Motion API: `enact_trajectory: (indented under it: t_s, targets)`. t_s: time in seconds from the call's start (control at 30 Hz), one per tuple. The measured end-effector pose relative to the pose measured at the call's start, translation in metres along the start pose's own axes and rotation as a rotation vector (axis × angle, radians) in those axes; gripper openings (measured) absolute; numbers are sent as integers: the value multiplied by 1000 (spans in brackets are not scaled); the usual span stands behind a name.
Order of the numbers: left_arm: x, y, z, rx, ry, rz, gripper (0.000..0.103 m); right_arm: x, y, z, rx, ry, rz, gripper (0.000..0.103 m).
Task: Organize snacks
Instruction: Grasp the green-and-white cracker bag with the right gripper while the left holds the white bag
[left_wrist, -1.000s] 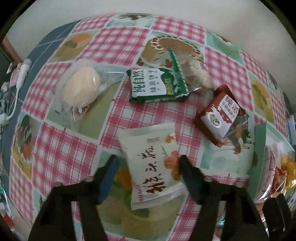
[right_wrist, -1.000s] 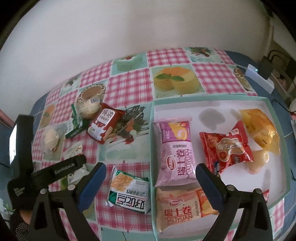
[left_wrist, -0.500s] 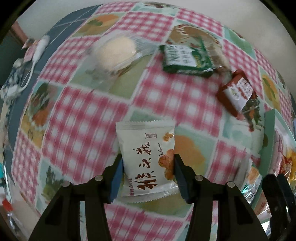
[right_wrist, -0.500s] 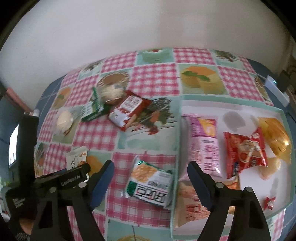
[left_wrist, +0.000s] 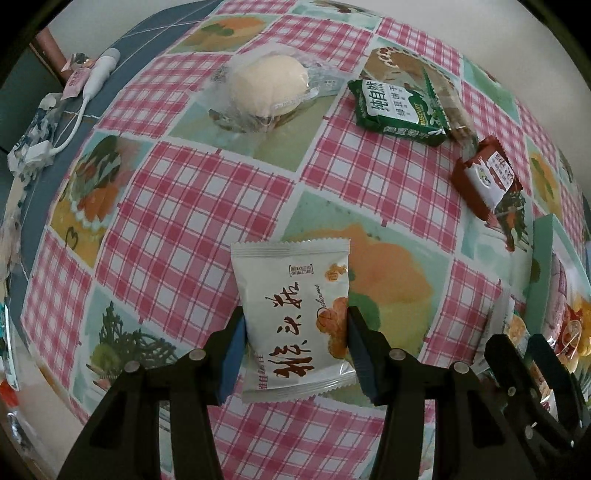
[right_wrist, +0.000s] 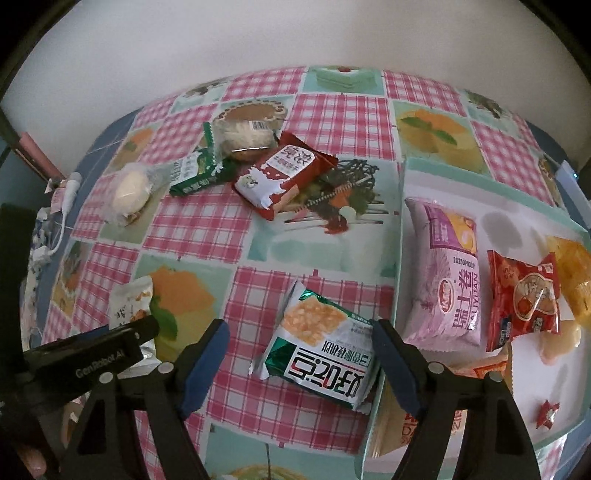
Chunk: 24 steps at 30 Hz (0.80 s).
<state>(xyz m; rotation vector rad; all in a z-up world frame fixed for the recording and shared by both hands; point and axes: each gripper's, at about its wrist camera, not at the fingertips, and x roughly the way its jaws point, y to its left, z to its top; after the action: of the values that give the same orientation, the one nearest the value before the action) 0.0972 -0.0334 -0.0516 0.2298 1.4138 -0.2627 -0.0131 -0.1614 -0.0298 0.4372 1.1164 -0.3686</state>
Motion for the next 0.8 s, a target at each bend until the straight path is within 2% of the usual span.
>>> enact_trajectory:
  t_s: [0.07, 0.2, 0.37, 0.43, 0.8]
  targets:
    - [3, 13, 4, 1, 0, 0, 54, 1, -1, 0, 3, 4, 1, 82]
    - [5, 11, 6, 2, 1, 0, 54, -1, -2, -2, 26, 12, 37, 83]
    - [2, 11, 5, -5, 0, 0, 54, -1, 1, -1, 78, 43, 187, 82]
    - [2, 14, 5, -15, 1, 2, 54, 0, 4, -3, 82, 53, 206, 82]
    - [1, 25, 7, -32, 1, 11, 54, 14, 30, -12, -82, 72, 23, 82]
